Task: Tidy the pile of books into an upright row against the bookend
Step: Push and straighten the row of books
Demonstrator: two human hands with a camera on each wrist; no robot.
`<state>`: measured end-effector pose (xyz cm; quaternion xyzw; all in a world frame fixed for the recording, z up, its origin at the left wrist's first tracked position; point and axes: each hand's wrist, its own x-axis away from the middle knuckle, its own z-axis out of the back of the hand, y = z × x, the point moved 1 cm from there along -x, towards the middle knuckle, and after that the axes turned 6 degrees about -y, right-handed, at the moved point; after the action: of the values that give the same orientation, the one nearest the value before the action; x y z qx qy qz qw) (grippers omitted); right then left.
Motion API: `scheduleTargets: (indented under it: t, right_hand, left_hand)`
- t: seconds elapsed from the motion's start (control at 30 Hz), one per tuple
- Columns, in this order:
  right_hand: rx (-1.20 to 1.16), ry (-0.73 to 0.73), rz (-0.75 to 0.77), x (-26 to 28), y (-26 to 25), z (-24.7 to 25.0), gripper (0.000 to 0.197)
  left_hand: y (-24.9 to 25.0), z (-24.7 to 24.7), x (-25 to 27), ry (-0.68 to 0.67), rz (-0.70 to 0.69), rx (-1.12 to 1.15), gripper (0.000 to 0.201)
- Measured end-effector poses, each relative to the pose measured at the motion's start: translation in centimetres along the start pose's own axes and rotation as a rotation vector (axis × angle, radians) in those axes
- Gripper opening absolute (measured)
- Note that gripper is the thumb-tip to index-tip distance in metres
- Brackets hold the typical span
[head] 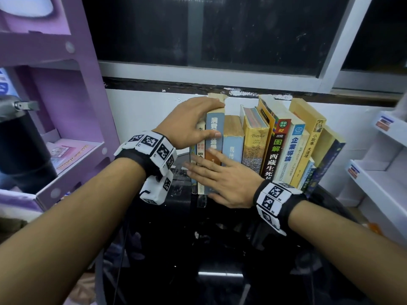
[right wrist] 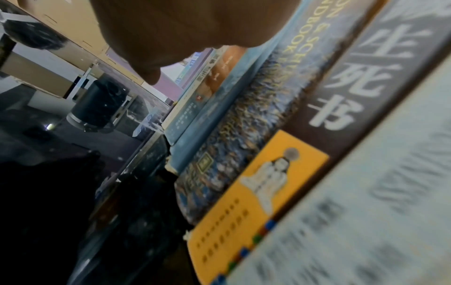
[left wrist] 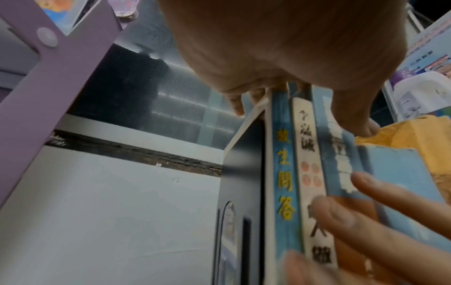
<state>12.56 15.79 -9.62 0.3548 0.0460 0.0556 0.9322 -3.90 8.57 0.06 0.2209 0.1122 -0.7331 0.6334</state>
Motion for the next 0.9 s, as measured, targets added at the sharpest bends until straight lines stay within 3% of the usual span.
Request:
scheduleTargets:
  t: [0.27,0.47,0.9]
  right_hand:
    - [-0.024,-0.021,-0.051,4.5,1.5,-0.4,0.069]
    - [-0.003,-0.019,-0.048,5.9,2.2,-1.1,0.072]
    - [-0.026,-0.034,-0.049,5.4,2.7,-1.8,0.078]
  left_hand:
    - [4.2,0.5,-3.3,-0.096,-0.095,-0.008,0.073]
    - [4.8,-0.3,-4.4,-0.221,-0.024,-0.231,0.068]
    - [5.0,-0.3,-5.3,-0.214,-0.037,-0.358,0.055]
